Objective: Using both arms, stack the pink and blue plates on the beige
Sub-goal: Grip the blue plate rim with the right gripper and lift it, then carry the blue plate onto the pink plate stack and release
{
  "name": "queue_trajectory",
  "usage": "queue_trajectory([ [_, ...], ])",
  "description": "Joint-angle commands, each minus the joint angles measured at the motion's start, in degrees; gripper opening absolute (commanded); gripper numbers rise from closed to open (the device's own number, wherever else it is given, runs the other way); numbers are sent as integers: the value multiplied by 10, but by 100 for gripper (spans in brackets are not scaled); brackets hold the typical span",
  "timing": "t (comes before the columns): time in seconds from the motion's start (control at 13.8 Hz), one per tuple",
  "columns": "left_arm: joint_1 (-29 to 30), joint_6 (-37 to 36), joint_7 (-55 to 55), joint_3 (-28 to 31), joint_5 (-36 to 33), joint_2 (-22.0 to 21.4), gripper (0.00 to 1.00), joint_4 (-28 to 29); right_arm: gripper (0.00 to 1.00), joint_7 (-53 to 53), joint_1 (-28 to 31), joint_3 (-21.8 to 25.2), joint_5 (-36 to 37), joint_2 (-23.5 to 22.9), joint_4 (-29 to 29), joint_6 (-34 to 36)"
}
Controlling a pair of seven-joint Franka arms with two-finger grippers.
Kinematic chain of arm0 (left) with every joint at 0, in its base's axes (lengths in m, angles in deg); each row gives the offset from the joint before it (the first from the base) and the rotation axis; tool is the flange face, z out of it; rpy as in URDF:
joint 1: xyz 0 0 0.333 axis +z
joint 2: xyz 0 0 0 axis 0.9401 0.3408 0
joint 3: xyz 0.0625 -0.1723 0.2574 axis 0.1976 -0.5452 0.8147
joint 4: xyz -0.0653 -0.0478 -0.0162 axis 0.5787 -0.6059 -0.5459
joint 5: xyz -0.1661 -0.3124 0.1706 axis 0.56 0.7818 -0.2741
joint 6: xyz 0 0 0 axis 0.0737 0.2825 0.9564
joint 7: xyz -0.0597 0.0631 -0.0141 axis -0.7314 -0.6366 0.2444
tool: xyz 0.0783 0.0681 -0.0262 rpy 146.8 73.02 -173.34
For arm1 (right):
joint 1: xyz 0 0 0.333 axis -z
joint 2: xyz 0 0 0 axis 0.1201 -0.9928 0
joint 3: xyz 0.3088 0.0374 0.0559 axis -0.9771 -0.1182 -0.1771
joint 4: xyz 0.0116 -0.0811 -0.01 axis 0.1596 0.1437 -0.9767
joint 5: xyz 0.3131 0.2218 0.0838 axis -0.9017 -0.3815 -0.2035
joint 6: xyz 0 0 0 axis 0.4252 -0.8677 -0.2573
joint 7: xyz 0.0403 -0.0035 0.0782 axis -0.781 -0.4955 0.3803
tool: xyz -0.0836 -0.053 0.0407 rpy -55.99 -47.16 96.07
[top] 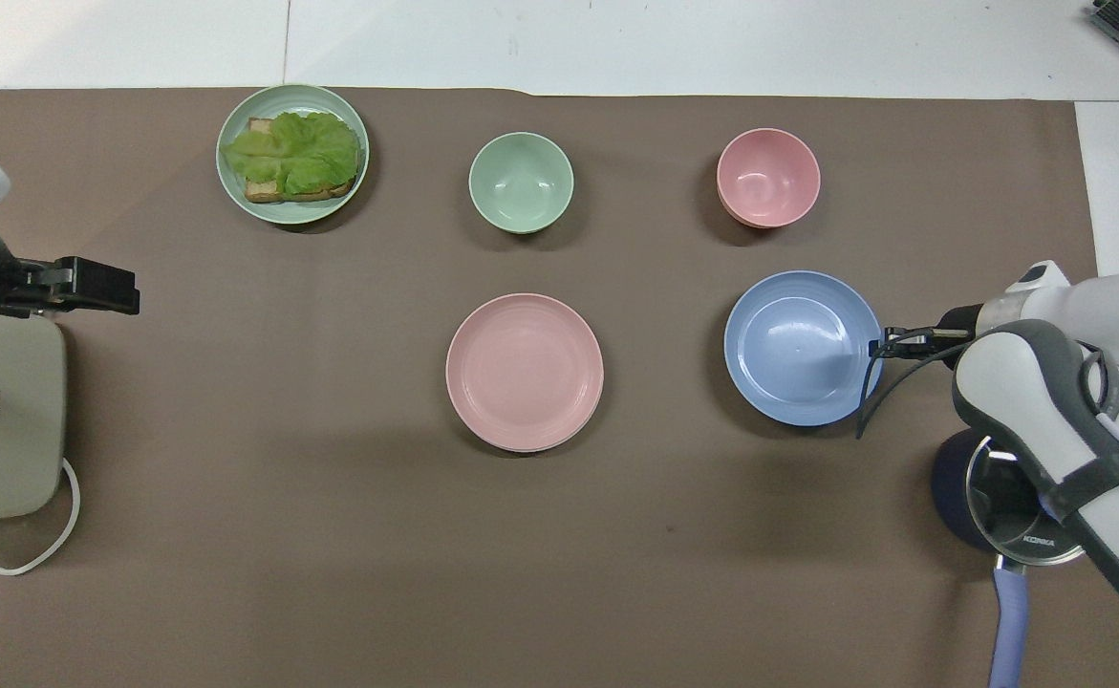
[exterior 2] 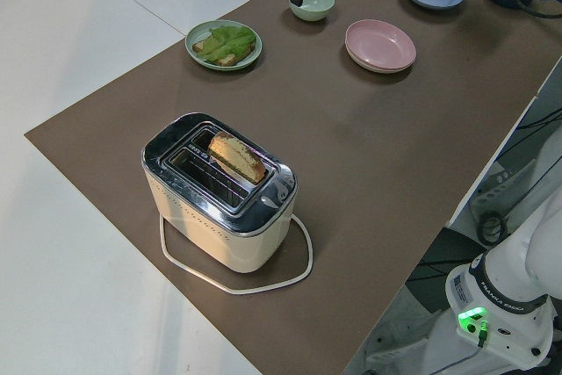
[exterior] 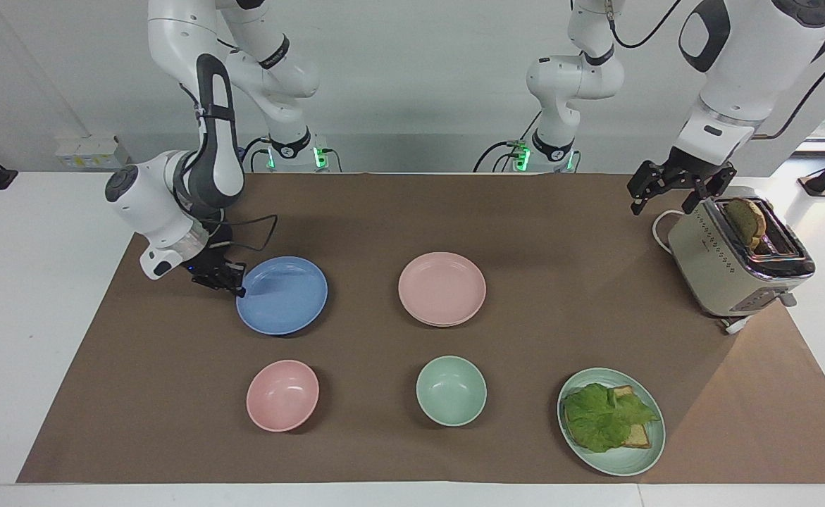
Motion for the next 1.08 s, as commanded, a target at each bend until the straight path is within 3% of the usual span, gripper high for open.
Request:
queue_trajectory([
  [0.0,5,-12,-6,-3,-8,0,100,-6,0,59,-24,-2,-13,42,-23,61],
  [0.22,5,-12,-6,-3,-8,0,100,-6,0,126,-65,-2,-12,47,-59,101],
  [0.36,5,-12,-6,-3,-8,0,100,-6,0,185,-123,-1,-2,45,-61,89],
  [0.72,5,-12,-6,-3,-8,0,100,-6,0,374,-261,-2,43,38,-62,37],
  [1.01,5,-12,-6,-4,-8,0,100,-6,0,384,-310,-2,51,11,-53,-30],
])
